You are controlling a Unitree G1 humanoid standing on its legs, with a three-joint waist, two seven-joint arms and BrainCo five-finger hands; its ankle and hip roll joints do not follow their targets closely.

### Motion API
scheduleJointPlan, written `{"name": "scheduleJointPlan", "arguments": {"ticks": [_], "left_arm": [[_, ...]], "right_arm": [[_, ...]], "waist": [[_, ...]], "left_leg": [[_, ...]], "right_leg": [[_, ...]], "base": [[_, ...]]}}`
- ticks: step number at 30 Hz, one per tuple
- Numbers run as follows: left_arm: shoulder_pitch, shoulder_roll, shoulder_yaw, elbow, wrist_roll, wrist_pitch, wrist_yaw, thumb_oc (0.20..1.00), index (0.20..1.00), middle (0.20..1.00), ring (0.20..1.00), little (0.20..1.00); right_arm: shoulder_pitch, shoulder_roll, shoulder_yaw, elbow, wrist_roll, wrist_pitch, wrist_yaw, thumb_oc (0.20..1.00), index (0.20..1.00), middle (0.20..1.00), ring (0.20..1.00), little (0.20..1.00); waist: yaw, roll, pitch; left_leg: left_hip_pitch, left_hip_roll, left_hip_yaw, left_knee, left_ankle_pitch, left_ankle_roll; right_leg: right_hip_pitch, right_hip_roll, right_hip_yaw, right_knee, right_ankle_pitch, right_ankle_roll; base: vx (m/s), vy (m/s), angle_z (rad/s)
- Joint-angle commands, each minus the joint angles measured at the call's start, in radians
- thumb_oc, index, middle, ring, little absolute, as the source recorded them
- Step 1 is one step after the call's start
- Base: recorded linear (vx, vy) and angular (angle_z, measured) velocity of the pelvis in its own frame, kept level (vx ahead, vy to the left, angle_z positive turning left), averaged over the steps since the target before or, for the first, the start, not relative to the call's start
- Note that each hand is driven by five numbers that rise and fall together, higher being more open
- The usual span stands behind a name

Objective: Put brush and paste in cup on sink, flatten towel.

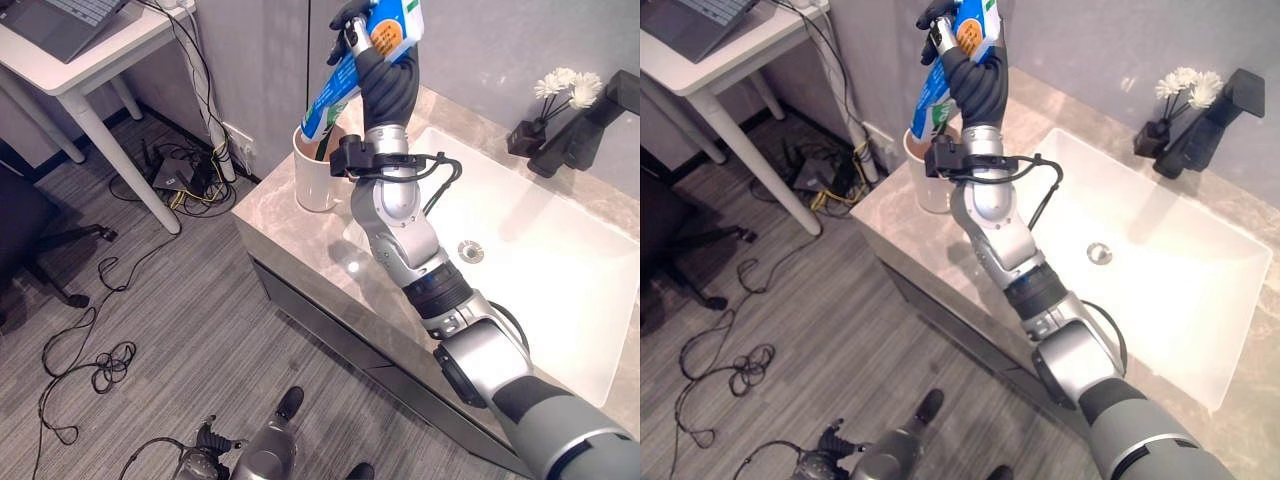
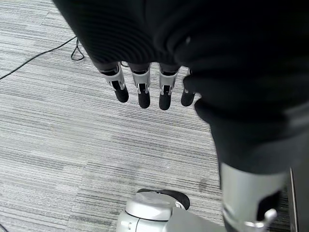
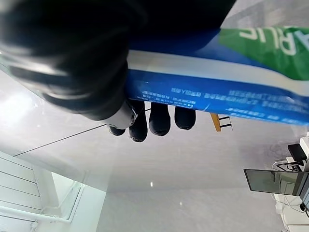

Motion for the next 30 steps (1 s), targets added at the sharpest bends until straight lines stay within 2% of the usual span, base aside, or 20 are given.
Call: {"name": "scheduleJointPlan", "arguments": {"ticks": [1, 27, 28, 29, 30], "left_arm": [[0.001, 0.020, -0.017, 0.065, 0.020, -0.004, -0.001, 1.000, 1.000, 1.000, 1.000, 1.000], [0.012, 0.033, 0.014, 0.069, 0.005, -0.006, -0.004, 1.000, 1.000, 1.000, 1.000, 1.000], [0.012, 0.033, 0.014, 0.069, 0.005, -0.006, -0.004, 1.000, 1.000, 1.000, 1.000, 1.000], [0.013, 0.033, 0.015, 0.070, 0.004, -0.006, -0.004, 1.000, 1.000, 1.000, 1.000, 1.000], [0.015, 0.033, 0.016, 0.071, 0.001, -0.006, -0.004, 1.000, 1.000, 1.000, 1.000, 1.000]], "right_arm": [[-0.024, -0.020, 0.012, -0.041, -0.021, -0.031, 0.029, 0.200, 0.200, 0.200, 0.200, 0.200], [0.022, -0.044, 0.079, 0.011, 0.010, 0.011, 0.106, 0.200, 0.200, 0.200, 0.200, 0.200], [0.022, -0.044, 0.079, 0.011, 0.010, 0.011, 0.106, 0.316, 0.316, 0.316, 0.316, 0.316], [0.023, -0.045, 0.082, 0.015, 0.011, 0.013, 0.109, 0.501, 0.501, 0.501, 0.501, 0.501], [0.025, -0.046, 0.089, 0.022, 0.014, 0.021, 0.116, 0.846, 0.846, 0.846, 0.846, 0.846]], "waist": [[0.013, -0.039, -0.027], [-0.028, -0.049, -0.035], [-0.028, -0.049, -0.035], [-0.029, -0.049, -0.036], [-0.032, -0.049, -0.038]], "left_leg": [[-0.008, -0.017, 0.014, -0.053, 0.019, 0.040], [-0.012, -0.006, 0.034, -0.053, 0.026, 0.037], [-0.012, -0.006, 0.034, -0.053, 0.026, 0.037], [-0.012, -0.006, 0.034, -0.053, 0.025, 0.037], [-0.012, -0.005, 0.035, -0.053, 0.025, 0.037]], "right_leg": [[0.038, -0.109, 0.060, 0.007, 0.176, 0.070], [0.015, -0.103, 0.081, 0.004, 0.187, 0.068], [0.015, -0.103, 0.081, 0.004, 0.187, 0.068], [0.015, -0.103, 0.082, 0.004, 0.189, 0.069], [0.014, -0.103, 0.084, 0.003, 0.190, 0.069]], "base": [[0.00, 0.000, 0.00], [0.00, 0.002, 0.00], [0.00, 0.000, 0.00], [0.00, 0.000, 0.00], [0.00, 0.000, 0.00]]}}
